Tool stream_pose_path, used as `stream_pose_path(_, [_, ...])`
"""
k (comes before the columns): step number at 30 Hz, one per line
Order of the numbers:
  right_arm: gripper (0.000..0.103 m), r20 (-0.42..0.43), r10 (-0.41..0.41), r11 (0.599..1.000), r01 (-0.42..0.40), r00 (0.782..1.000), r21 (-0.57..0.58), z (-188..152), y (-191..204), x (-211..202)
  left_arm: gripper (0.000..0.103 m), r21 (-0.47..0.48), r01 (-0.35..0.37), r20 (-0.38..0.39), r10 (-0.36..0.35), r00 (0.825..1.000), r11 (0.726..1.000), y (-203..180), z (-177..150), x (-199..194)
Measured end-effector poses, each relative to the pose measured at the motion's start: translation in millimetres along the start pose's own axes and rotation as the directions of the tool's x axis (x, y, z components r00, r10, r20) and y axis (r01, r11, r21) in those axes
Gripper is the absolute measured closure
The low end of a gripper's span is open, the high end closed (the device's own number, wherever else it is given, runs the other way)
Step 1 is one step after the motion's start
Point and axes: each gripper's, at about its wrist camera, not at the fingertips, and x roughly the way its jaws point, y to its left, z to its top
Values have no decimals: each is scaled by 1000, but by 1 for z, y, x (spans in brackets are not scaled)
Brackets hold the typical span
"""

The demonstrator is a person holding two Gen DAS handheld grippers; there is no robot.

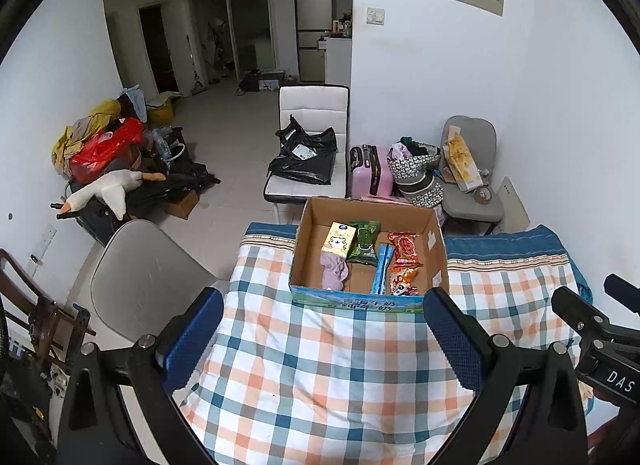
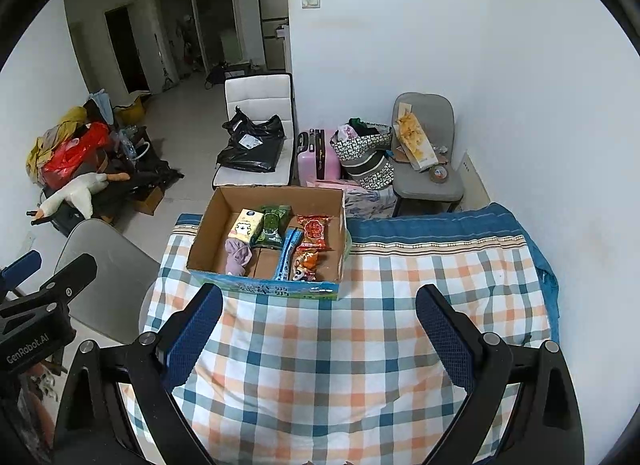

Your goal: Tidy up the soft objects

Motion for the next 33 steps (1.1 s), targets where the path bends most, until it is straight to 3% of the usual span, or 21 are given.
stream_pose_path(33, [4, 5, 20, 1000, -20, 1000, -23, 7, 3, 4, 1, 7, 2, 8, -2, 1000, 1000, 2, 0, 0])
